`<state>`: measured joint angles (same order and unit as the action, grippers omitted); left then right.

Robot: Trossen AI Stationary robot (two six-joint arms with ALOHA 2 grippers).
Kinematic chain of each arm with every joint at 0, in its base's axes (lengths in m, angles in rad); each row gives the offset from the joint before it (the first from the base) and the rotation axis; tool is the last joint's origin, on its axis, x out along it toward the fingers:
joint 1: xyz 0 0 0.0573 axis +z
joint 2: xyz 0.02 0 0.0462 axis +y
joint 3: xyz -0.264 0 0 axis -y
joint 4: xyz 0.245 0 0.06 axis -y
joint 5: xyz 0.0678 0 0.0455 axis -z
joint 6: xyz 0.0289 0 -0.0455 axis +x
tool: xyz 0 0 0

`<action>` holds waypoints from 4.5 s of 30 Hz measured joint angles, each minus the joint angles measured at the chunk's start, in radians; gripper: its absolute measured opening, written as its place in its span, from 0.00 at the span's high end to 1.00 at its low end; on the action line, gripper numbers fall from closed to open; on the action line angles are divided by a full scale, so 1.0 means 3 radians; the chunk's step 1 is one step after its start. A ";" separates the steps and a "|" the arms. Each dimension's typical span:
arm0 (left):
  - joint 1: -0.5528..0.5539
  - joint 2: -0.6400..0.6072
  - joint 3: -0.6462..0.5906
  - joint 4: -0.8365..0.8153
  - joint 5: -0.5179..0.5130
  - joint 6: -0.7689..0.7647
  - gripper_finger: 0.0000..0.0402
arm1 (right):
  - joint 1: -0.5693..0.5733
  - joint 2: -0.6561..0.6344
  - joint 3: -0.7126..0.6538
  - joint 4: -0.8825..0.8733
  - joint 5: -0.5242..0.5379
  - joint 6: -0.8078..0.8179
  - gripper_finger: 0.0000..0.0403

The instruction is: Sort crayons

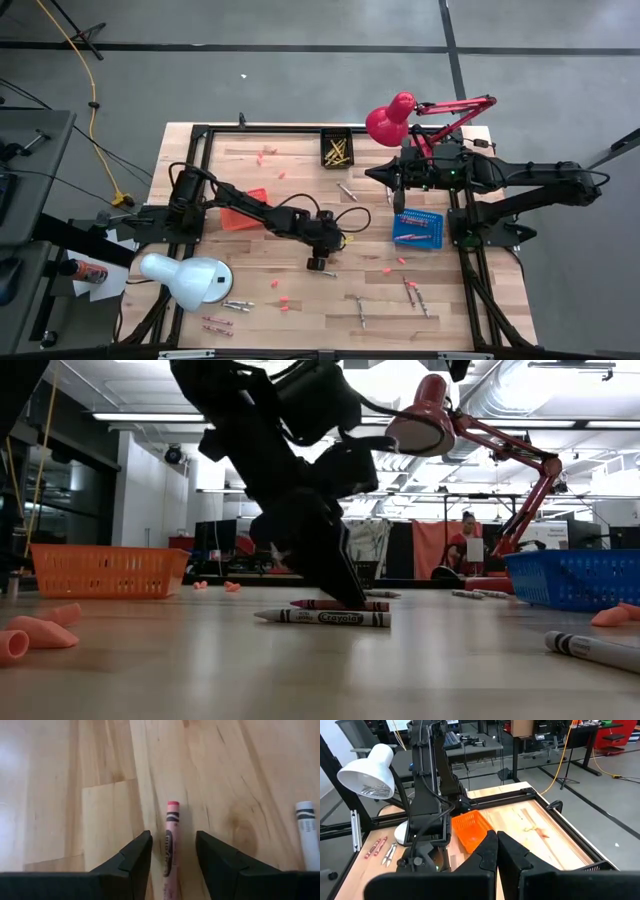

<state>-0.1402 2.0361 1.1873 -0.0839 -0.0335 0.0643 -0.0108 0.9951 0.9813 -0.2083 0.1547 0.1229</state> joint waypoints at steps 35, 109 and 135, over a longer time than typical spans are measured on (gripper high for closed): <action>0.0381 -0.1309 -0.0277 -0.0389 -0.0429 -0.0324 1.00 | 0.0001 0.0003 0.0000 -0.0143 -0.0005 -0.0001 1.00; 0.0395 0.1540 0.1885 0.3270 0.0191 -0.1584 1.00 | 0.0001 0.0146 -0.0046 0.1050 -0.0458 0.0026 1.00; 0.0681 0.1244 0.2115 0.1738 0.1447 -0.1484 0.61 | 0.0001 0.0146 -0.0046 0.0978 -0.0458 0.0026 1.00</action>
<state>0.0642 2.4095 1.8217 0.4376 0.4007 -0.3809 -0.0105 1.0389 0.9676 0.0853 0.0174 0.1307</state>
